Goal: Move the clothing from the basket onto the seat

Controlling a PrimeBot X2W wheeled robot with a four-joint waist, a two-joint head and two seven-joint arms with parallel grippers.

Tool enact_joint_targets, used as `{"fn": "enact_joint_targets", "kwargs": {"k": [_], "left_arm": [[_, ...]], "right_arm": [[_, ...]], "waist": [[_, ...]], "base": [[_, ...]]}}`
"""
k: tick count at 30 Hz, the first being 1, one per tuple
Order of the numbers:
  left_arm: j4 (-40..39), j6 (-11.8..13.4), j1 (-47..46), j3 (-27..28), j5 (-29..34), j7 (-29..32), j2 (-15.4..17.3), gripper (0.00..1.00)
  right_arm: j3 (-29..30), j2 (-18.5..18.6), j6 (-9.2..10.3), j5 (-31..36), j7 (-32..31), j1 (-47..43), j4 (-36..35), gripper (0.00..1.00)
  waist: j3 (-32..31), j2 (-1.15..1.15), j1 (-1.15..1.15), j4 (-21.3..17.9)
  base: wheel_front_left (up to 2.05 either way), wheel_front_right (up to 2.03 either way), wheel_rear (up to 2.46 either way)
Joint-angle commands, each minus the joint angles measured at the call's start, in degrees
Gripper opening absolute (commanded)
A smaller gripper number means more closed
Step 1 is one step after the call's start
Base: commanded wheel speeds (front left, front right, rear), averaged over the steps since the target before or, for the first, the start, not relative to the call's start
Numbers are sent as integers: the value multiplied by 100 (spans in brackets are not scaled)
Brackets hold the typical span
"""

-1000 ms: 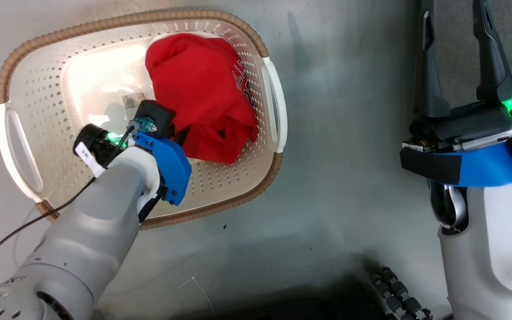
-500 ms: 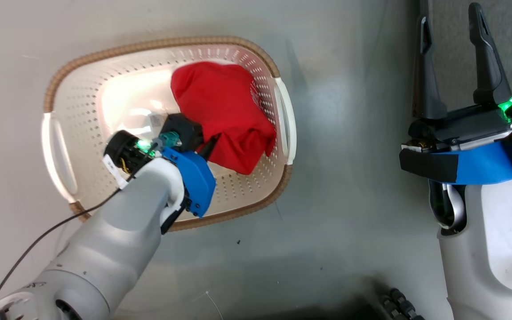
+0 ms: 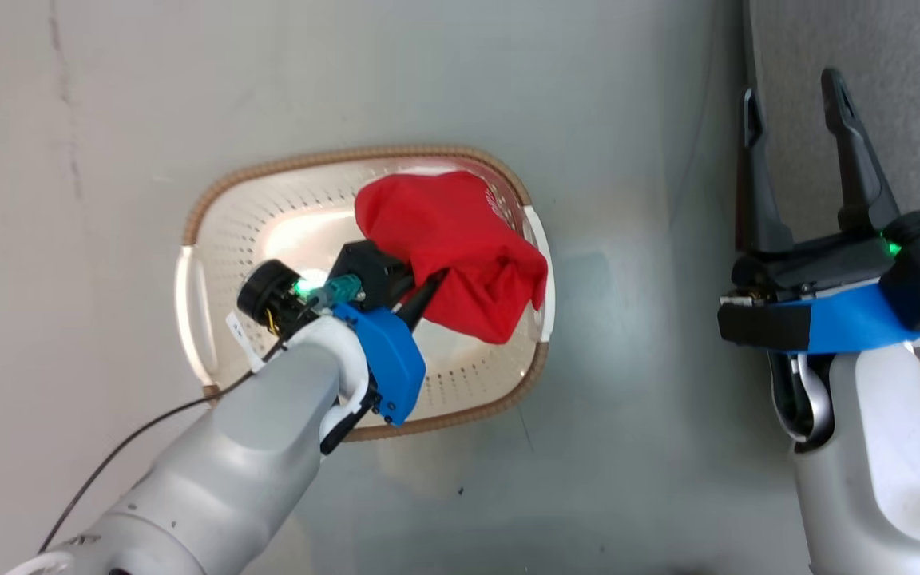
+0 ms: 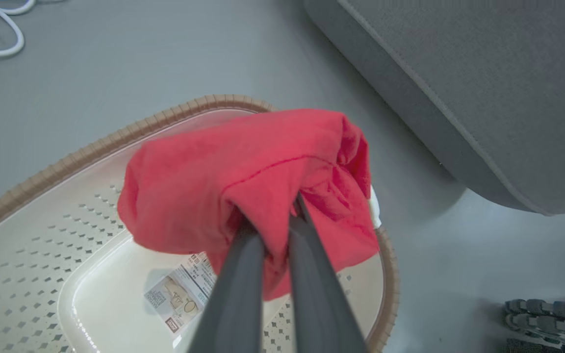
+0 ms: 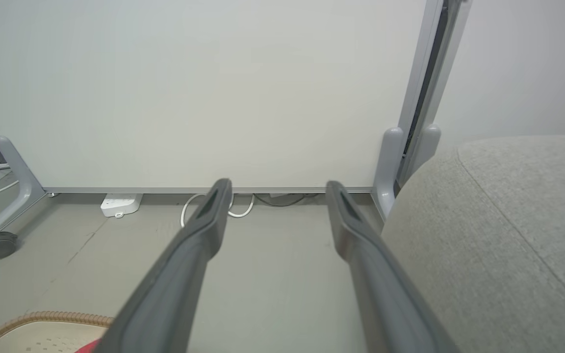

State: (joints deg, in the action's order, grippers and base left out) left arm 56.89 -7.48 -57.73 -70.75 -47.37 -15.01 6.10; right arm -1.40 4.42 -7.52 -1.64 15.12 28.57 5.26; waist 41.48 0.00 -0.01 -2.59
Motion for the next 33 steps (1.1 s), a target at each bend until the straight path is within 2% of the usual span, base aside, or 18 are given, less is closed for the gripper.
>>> {"fn": "enact_joint_targets", "kwargs": {"k": [1,20,33], "left_arm": [[-103,2,146,105,89,-22,32,0],[-1471,68,997,1811,1552,-21,212,0],[-2097,49,1084,2385,2131,-21,182,0]], "right_arm": [[6,34,6,-38,4,-129,34,100],[-14,25,6,-172,3,-924,448,100],[0,-42,6,-245,4,-1383,622,100]], "waist": [[-333,0,1,143],[-1982,0,1,319],[-2874,0,1,328]], "base": [[0,0,0],[0,0,0],[0,0,0]]}}
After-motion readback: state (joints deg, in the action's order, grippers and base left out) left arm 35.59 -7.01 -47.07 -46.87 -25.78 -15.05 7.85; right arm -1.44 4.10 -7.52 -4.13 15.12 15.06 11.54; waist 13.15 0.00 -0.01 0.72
